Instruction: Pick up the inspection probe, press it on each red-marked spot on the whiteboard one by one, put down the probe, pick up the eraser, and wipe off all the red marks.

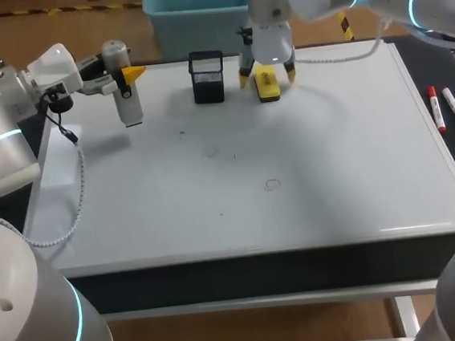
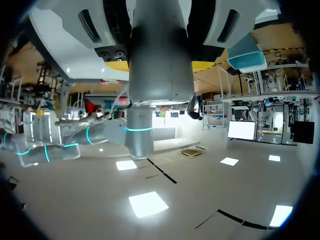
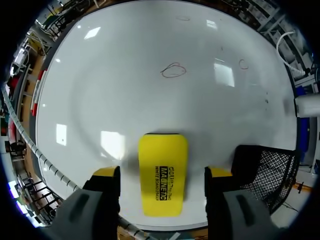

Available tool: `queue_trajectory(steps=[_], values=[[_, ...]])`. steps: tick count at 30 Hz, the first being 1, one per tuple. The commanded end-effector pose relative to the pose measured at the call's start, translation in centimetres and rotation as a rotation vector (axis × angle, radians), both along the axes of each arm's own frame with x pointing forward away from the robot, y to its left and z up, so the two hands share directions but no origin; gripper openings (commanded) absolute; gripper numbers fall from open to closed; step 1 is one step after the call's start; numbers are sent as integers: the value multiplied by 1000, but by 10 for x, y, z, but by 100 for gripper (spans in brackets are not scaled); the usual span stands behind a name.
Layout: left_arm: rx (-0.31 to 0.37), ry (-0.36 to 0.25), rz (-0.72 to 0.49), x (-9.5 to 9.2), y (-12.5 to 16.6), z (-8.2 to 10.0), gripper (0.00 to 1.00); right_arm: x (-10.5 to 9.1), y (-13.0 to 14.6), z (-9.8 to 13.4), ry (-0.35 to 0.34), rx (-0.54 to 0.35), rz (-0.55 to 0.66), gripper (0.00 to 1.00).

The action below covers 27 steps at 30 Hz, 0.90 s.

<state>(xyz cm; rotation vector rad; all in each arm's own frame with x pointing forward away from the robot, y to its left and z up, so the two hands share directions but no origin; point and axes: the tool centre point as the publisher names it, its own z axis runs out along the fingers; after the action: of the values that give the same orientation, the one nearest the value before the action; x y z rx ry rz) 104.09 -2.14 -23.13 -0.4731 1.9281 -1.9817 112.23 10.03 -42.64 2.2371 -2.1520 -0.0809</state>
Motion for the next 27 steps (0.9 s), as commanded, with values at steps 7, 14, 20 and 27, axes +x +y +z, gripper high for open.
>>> queue_trajectory(steps=[7, 14, 20, 27], values=[[-3, -3, 1, 1, -1, 0, 0, 1, -5, 10, -9, -6, -6, 0], [-3, -3, 1, 1, -1, 0, 0, -4, -16, 24, -16, -10, -48, 0], [-3, -3, 1, 1, -1, 0, 0, -17, -42, 43, -52, -10, -99, 0], [-3, -3, 1, 1, -1, 0, 0, -38, -91, 57, -64, -12, -200, 0]])
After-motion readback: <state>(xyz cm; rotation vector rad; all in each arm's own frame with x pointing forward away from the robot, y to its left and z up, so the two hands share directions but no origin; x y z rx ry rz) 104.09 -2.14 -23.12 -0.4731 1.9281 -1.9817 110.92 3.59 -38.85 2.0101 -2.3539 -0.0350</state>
